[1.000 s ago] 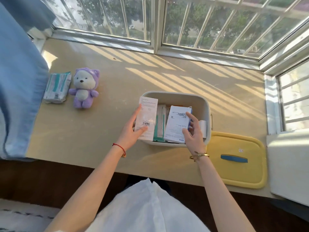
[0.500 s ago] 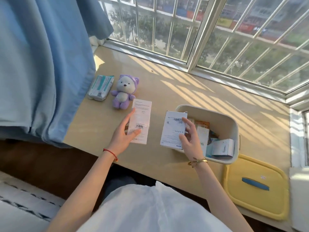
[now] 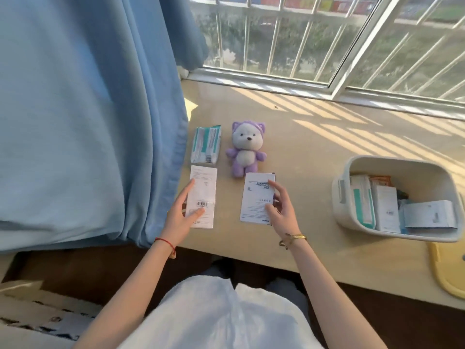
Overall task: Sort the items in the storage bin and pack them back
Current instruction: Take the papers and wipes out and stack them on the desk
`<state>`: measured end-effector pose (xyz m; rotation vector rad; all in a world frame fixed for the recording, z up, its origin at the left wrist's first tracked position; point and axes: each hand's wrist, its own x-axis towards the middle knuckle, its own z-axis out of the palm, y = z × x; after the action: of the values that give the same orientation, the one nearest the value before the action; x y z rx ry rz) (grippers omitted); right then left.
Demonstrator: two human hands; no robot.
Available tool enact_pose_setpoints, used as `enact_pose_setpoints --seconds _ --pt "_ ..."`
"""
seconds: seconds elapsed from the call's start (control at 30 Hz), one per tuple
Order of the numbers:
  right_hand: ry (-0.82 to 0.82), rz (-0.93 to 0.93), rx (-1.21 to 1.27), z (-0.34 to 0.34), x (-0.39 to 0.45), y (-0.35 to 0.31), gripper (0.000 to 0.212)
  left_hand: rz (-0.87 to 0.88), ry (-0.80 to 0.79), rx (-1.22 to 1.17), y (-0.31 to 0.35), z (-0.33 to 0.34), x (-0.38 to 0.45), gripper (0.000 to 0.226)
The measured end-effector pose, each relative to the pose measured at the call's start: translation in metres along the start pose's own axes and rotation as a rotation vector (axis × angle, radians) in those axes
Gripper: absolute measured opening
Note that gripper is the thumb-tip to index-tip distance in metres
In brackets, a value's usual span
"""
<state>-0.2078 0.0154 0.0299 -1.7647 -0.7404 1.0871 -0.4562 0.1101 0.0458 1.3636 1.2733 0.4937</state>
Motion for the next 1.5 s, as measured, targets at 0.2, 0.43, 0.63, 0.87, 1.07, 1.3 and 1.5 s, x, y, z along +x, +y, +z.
enact_pose_setpoints --seconds 0.2,0.43,0.63,0.87,1.07,1.3,1.5 --pt "0.002 0.110 -0.027 0.073 0.029 0.027 0.056 -0.099 -0.041 0.020 -0.049 -0.037 0.042 0.074" --pt "-0.023 0.172 -0.098 0.117 0.076 0.073 0.059 -0.143 -0.076 0.076 -0.109 -0.029 0.095 0.074" --pt "-0.028 0.166 -0.192 0.133 0.100 0.114 0.060 -0.138 -0.074 0.094 -0.154 -0.021 0.125 0.076" --pt "-0.025 0.019 -0.380 0.136 0.108 0.136 0.061 -0.102 -0.006 0.275 -0.172 -0.013 0.133 0.075" --pt "-0.021 -0.036 -0.578 0.136 0.107 0.147 0.060 -0.005 -0.015 0.491 -0.181 -0.016 0.135 0.076" --pt "0.071 -0.052 -0.708 0.123 0.095 0.130 0.058 -0.016 0.028 0.538 -0.167 -0.026 0.136 0.068" --pt "0.194 -0.163 -0.845 0.078 0.051 0.087 0.043 0.246 -0.013 0.779 -0.110 -0.050 0.105 0.049"
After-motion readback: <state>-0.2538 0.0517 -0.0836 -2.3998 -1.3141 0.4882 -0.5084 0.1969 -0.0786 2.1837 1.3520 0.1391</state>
